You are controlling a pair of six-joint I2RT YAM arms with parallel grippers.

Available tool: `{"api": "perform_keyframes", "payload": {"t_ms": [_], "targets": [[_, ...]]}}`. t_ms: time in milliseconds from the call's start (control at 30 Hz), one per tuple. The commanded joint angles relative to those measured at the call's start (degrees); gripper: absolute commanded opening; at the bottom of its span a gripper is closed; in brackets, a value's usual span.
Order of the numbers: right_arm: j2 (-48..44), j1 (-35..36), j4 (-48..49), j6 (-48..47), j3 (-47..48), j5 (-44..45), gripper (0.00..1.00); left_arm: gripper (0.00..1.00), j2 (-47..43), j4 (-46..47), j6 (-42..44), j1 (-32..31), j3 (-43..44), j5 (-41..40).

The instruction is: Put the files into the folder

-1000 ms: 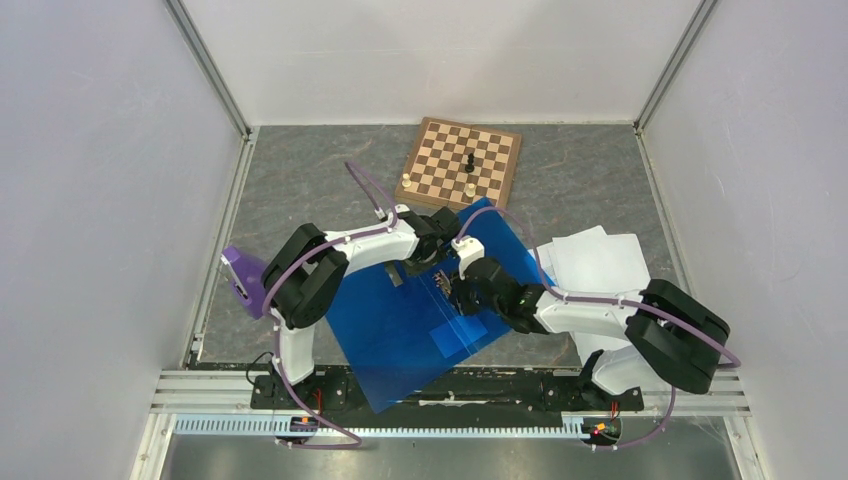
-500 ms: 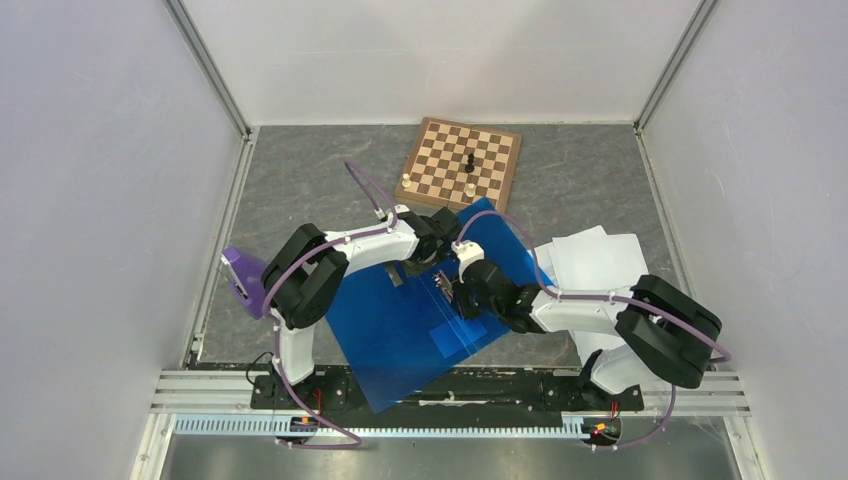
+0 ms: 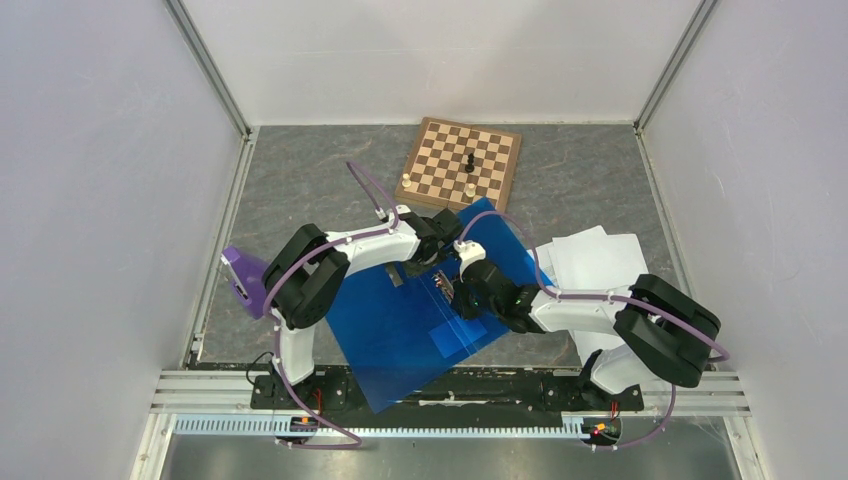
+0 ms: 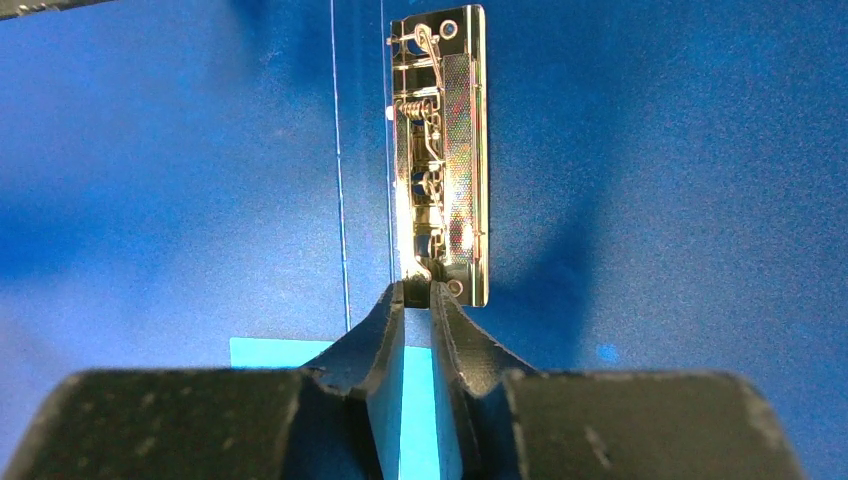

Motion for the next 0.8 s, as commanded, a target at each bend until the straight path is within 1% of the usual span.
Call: {"api": "perform_keyframes", "payload": {"t_ms": [0, 67, 200, 367, 633, 767], "targets": [[-0.7, -0.2, 1.4, 1.5, -0.3, 1.9, 0.15, 0.96, 8.7, -2.1, -1.7, 0.6, -5.8, 3.2], [-0.4, -0.2, 1.0, 2.2, -0.1, 3.1, 0.12, 0.96, 8.9, -2.1, -1.7, 0.6, -5.8, 3.1], [1.4, -0.3, -3.2, 2.6, 2.0, 5.5, 0.05, 0.96, 9.0, -2.2, -1.6, 0.5, -5.9, 2.9], [3.0, 0.0, -6.8, 3.9, 2.3, 9.9, 0.01, 0.96, 9.3, -2.6, -1.5, 0.4, -5.7, 2.9], [6.1, 4.8, -18.3, 11.4, 4.3, 27.9, 0.00, 0.96, 10.1, -3.8, -0.8, 0.4, -5.1, 2.3], [8.2, 5.5, -17.0, 15.2, 2.9, 27.7, 0.00, 0.96, 10.0, -4.2, -0.8, 0.4, -5.1, 2.4]]}}
